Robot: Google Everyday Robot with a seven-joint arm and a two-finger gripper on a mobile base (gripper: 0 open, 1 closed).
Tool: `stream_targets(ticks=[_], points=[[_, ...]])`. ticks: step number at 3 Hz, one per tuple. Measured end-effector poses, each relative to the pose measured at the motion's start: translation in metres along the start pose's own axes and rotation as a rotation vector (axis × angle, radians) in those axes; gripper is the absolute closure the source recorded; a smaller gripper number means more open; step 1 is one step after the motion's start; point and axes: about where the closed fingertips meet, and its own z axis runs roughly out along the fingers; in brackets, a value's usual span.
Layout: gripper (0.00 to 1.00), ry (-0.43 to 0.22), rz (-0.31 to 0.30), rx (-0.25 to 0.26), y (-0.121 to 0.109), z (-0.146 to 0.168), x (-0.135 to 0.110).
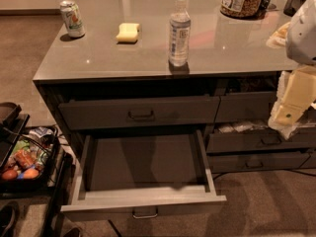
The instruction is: Close middle drawer
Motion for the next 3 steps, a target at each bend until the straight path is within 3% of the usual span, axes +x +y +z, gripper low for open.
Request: stream_targets(ticks=[1, 2, 3], points=[[0.0, 0.0, 0.0, 0.0, 0.0, 0.0, 0.0], [0.0, -0.042, -0.031, 0.032, 0.005, 0.0, -0.003], [0.0, -0.141, -0.081, 0.076, 0.036, 0.007, -0.002]])
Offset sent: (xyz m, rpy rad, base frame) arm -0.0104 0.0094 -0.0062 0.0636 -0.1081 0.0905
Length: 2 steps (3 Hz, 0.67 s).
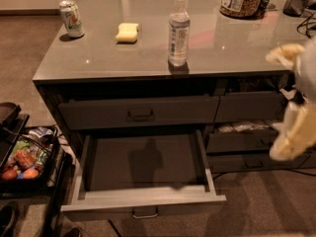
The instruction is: Close middle drawer
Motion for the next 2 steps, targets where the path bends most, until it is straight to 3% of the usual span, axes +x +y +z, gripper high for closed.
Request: stream_targets(ticks=[1, 2], points=[[0.0, -0.141, 0.03, -0.028, 0.041, 0.059, 0.023], [0.0, -0.375, 0.072, -0.011, 0.048, 0.124, 0.017]])
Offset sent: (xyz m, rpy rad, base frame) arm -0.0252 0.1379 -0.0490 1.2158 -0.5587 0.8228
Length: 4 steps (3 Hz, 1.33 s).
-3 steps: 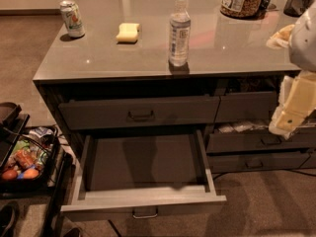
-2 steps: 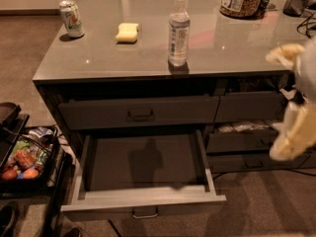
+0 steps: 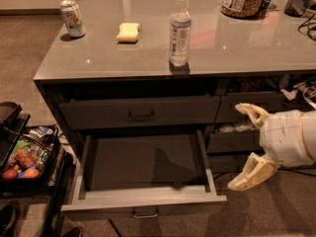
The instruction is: Close middle drawer
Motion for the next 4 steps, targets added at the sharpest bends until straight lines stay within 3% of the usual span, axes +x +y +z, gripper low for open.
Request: stream_targets(ticks=[1, 2, 3, 4], points=[[0.0, -0.126, 0.017, 0.019, -0.001, 0.014, -0.001], [0.0, -0.126, 0.017, 0.016, 0.0, 0.014, -0.001], [0.0, -0.064, -0.039, -0.044, 0.004, 0.033, 0.0], [0.0, 0.037, -0.031, -0.113, 0.023, 0.078, 0.046]])
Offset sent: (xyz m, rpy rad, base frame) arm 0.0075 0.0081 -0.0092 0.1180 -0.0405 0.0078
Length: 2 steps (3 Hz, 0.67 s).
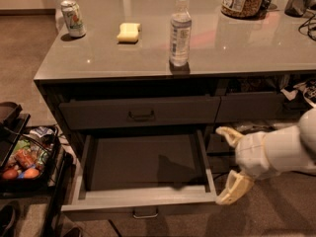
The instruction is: Close middle drawer
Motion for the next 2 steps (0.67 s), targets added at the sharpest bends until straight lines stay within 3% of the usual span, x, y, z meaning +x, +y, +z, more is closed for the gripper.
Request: stream_targets(ticks=[1, 2], points=[[0.0, -0.014, 0.056, -0.023, 0.029, 0.057, 0.05], [0.0, -0.13, 0.131, 0.003, 0.071, 0.11, 0.095]])
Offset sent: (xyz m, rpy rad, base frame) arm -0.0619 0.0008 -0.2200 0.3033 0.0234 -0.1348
